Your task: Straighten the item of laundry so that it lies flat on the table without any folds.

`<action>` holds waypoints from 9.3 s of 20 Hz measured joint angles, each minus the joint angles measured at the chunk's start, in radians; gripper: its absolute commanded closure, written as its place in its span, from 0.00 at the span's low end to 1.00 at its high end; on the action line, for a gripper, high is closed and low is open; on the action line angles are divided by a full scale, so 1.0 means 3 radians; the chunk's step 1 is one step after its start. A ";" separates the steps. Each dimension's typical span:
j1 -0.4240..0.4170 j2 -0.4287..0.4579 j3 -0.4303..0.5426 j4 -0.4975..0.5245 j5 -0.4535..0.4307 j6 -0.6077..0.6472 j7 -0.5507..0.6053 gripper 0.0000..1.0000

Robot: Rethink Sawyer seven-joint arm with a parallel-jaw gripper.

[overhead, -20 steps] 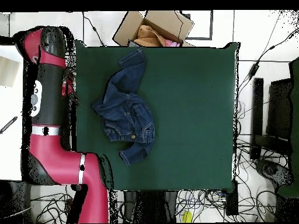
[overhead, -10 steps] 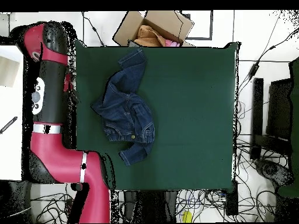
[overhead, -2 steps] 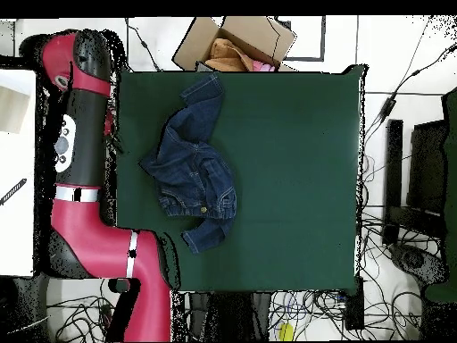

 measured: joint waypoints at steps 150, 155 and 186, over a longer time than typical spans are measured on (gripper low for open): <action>0.0729 -0.2464 0.8387 0.4399 -0.6991 -0.4655 -0.2458 0.00; 0.0708 -0.2476 0.8470 0.4507 -0.7007 -0.4728 -0.2458 0.00; 0.0687 -0.2491 0.8856 0.4844 -0.7004 -0.5711 -0.2456 0.00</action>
